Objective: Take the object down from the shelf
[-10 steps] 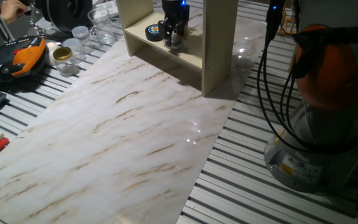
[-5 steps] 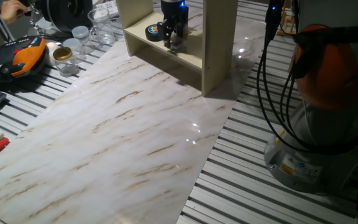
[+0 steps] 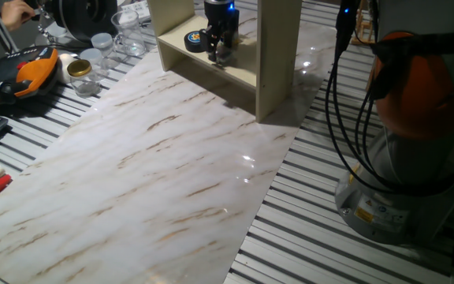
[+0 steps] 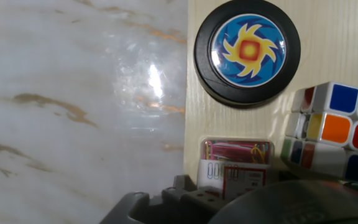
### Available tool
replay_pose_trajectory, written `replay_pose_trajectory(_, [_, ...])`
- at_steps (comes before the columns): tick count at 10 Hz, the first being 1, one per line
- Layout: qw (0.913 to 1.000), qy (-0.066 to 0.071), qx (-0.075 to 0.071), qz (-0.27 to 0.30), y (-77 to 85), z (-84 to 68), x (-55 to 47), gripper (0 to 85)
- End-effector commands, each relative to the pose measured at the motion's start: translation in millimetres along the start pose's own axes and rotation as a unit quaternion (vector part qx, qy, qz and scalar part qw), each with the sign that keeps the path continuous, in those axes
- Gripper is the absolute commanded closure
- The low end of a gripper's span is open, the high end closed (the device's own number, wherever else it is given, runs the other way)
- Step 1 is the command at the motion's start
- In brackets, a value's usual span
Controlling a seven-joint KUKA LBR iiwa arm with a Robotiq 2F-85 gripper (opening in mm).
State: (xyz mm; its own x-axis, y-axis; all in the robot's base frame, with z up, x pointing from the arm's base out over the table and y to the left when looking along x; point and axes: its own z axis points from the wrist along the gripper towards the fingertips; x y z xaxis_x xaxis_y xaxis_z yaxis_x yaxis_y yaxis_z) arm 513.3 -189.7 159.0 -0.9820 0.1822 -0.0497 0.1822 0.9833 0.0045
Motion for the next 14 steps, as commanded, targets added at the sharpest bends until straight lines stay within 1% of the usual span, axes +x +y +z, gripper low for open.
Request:
replay_pose_trajectory(1, [1.0,0.001,0.0,-0.001,-0.2,0.1,-0.1,34.0])
replay_pose_trajectory(4, [0.9999,0.004,-0.002,-0.009,-0.5,2.4,-0.2,34.0])
replay_pose_trajectory(6, [0.9999,0.004,-0.004,-0.01,-0.7,2.3,-0.3,68.0])
replay_pose_trajectory(7, [0.9999,0.006,-0.005,-0.013,-0.6,2.1,-0.1,85.0])
replay_pose_trajectory(9, [0.9999,0.004,-0.005,-0.011,-0.3,-0.5,-0.2,85.0])
replay_pose_trajectory(11, [0.9999,0.002,-0.001,-0.011,-0.1,-7.1,-0.3,85.0])
replay_pose_trajectory(14, [1.0,0.002,0.0,-0.006,4.3,-16.1,0.3,85.0])
